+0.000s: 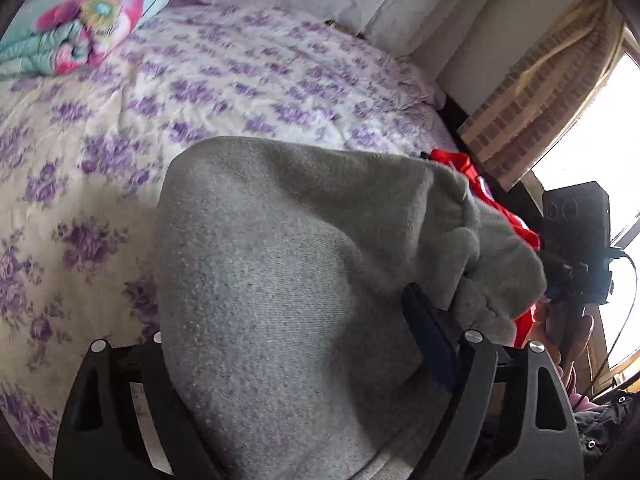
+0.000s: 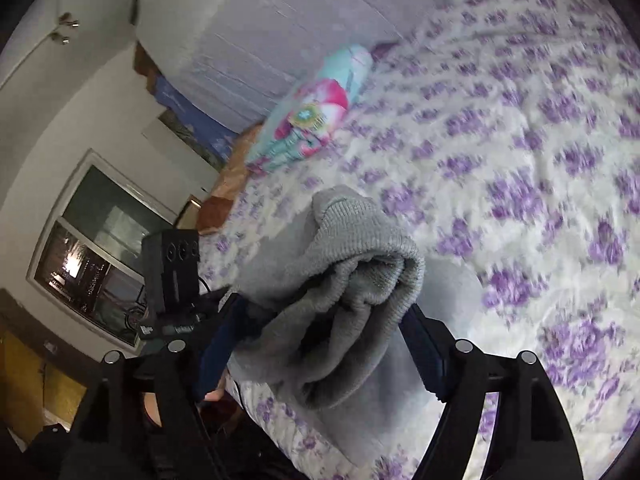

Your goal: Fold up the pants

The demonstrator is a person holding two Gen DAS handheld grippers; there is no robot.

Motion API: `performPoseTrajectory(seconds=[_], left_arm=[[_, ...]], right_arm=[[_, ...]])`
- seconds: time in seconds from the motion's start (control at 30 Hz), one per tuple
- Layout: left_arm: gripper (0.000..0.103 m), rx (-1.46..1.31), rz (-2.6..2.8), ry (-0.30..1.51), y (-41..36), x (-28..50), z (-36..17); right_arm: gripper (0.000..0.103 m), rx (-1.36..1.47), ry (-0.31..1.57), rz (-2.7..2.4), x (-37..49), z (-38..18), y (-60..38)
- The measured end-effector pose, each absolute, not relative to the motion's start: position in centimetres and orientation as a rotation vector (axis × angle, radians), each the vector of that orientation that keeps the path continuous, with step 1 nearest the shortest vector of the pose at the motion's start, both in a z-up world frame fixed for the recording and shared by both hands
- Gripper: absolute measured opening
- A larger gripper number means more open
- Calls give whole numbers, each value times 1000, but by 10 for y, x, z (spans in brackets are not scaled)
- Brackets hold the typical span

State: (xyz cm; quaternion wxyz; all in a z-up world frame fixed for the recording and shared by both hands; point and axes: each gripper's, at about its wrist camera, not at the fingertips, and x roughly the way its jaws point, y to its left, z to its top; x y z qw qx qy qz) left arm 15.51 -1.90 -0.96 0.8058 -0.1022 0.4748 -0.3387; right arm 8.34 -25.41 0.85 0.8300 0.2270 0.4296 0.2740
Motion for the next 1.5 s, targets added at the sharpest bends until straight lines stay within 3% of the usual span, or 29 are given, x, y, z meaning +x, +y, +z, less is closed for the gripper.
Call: performPoseTrajectory(seconds=[0.03,0.1,0.17,0.27,0.43,0.63,0.8,0.9,1.2,1.3,1.33,1.4,1.47,1.5], left_arm=[[82,-201,-711,1031,-14,156,-15],[82,-184,-692,1051,-2,154,-27],[85,-197,-689,1057,10,153,-36],[89,-241,-688,1062,20,153,-48],[90,-225,-694,1037,19,150,-51],[90,-234,-707,1035,17,148,-53],[90,-213,-714,1036,12,148,-54],[93,-226,-715,1047,13,149,-57],[95,-273,-725,1069,14,154,-66],[96,-252,-705,1058,14,152,-64],[96,-253,-703,1057,15,151,-64],[94,-253,-701,1043,17,149,-62],[78,-250,-737,1008,15,142,-56],[77,-219,-738,979,9,136,-49]], right_arm=[[80,459,953,557,79,-5,-256],[95,469,969,524,64,-30,-265],[100,630,954,512,57,-56,-284],[100,851,962,559,58,-94,-298],[100,1033,886,754,62,-97,-291],[100,1006,942,726,80,-91,-274],[100,786,1143,553,106,-82,-240],[99,797,1256,496,97,-89,-249],[100,965,1178,609,94,-106,-247],[99,712,1165,624,96,-89,-202],[96,670,1134,608,92,-85,-196],[66,669,1087,599,87,-80,-203],[60,684,1037,612,79,-75,-214],[59,675,1009,606,74,-72,-217]])
